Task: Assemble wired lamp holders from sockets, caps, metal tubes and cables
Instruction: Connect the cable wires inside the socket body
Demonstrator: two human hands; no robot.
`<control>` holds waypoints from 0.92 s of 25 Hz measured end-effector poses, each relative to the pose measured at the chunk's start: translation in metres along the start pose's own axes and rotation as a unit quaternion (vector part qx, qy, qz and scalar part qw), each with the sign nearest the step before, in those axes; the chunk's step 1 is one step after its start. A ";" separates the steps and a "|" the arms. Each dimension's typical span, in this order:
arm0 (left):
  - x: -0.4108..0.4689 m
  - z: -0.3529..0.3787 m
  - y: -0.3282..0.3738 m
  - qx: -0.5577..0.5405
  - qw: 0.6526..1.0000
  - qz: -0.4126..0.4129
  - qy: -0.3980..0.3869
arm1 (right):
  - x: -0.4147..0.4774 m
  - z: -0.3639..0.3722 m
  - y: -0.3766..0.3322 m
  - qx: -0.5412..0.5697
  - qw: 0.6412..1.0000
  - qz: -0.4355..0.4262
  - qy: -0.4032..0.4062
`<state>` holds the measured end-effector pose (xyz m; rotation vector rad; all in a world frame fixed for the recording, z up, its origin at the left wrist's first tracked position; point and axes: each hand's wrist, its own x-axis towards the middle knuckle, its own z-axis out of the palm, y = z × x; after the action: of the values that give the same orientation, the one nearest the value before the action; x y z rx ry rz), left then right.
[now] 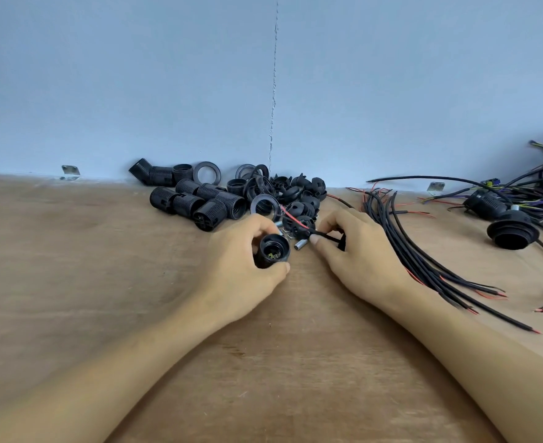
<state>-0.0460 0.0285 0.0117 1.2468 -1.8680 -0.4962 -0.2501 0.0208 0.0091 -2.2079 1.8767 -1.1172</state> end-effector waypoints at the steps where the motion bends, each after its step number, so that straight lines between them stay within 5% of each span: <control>1: -0.001 0.000 -0.001 0.005 1.000 0.013 0.005 | 0.000 0.000 0.000 0.012 1.000 -0.006 0.023; 6: -0.007 0.006 -0.002 -0.032 0.996 0.082 0.031 | -0.001 -0.004 -0.001 0.015 0.994 -0.035 0.100; 10: -0.002 0.006 0.001 -0.181 0.983 -0.013 0.024 | -0.003 -0.003 -0.006 -0.012 0.990 -0.059 0.131; 12: 0.003 0.003 0.003 -0.315 0.945 -0.093 0.010 | -0.004 -0.003 -0.008 -0.019 0.987 -0.066 0.148; 14: 0.006 -0.002 0.005 -0.475 0.864 -0.163 -0.017 | -0.006 -0.003 -0.010 -0.036 0.984 -0.083 0.154; 17: 0.007 -0.010 0.007 -0.576 0.786 -0.218 -0.056 | -0.007 -0.002 -0.012 -0.080 0.978 -0.113 0.159; 20: 0.007 -0.013 0.007 -0.603 0.748 -0.267 -0.077 | -0.008 0.000 -0.012 -0.071 0.987 -0.112 0.095; 23: 0.006 -0.011 0.008 -0.564 0.763 -0.303 -0.092 | -0.008 -0.001 -0.010 -0.026 0.990 -0.134 0.035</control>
<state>-0.0425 0.0280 0.0262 0.8704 -0.8413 -1.8138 -0.2427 0.0311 0.0106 -2.5422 1.6860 -1.2092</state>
